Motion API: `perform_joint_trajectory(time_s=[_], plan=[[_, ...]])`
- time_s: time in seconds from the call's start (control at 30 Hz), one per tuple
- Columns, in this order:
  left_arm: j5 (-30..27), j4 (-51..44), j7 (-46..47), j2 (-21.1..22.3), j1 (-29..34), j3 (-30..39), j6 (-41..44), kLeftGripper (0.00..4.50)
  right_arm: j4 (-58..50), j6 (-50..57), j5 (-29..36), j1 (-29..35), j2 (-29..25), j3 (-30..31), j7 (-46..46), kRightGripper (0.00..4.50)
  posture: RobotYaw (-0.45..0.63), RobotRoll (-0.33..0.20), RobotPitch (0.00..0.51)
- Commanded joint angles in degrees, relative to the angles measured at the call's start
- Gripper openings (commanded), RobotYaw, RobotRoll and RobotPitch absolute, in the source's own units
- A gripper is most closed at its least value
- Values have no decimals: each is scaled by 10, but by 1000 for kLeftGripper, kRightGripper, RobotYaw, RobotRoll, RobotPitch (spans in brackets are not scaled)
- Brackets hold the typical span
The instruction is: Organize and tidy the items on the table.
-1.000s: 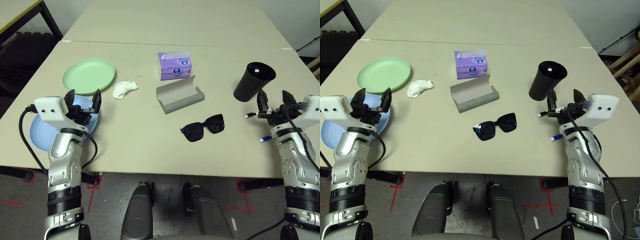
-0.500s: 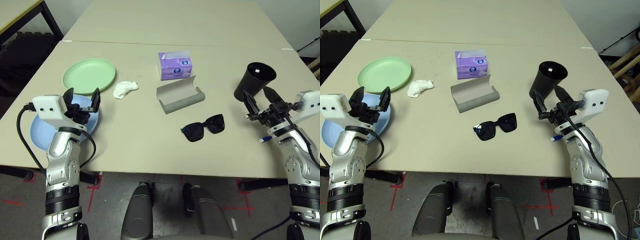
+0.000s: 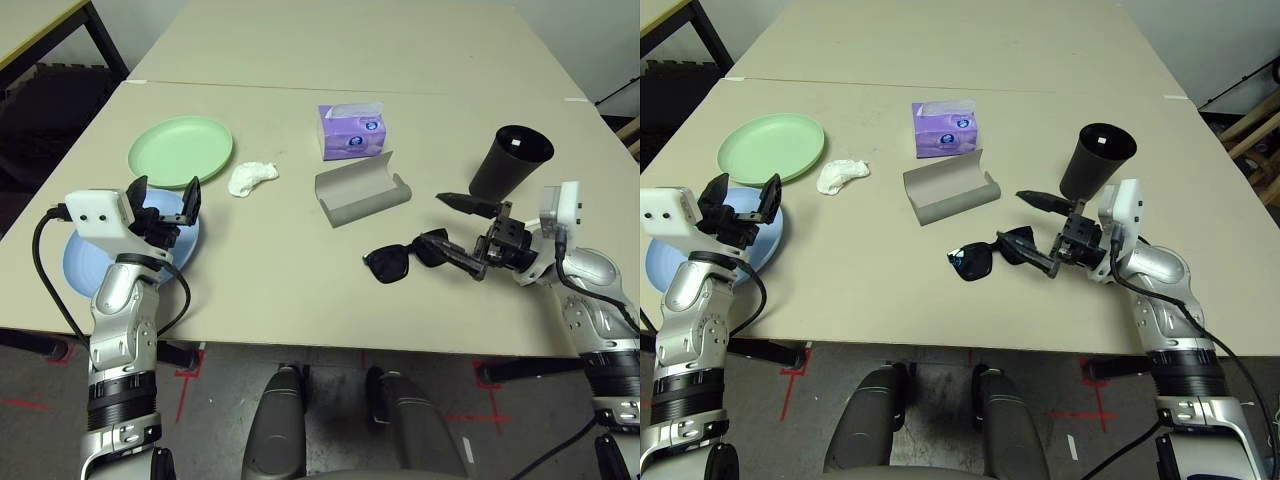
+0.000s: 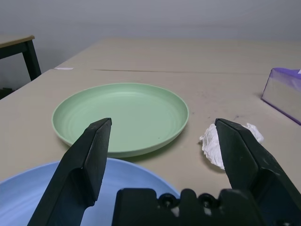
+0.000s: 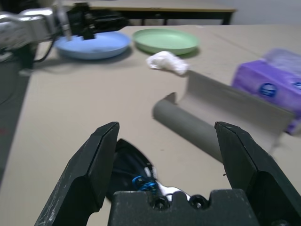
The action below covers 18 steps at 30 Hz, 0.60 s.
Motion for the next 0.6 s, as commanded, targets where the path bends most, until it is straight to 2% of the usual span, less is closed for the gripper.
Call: perform_joint_trajectory(time_s=[0.03, 0.3, 0.6], plan=[[0, -21, 0, 9, 15, 3, 10, 4500, 9, -17, -5, 0, -5, 17, 37, 4469, 214, 0, 173], [7, -24, 2, 31, 25, 4, 22, 4500, -6, -18, -6, -6, -9, 24, 53, 4469, 230, 0, 173], [-9, 1, -30, 85, 14, 10, 69, 4500, -3, -17, -10, -10, -1, 21, 32, 4469, 228, 0, 172]])
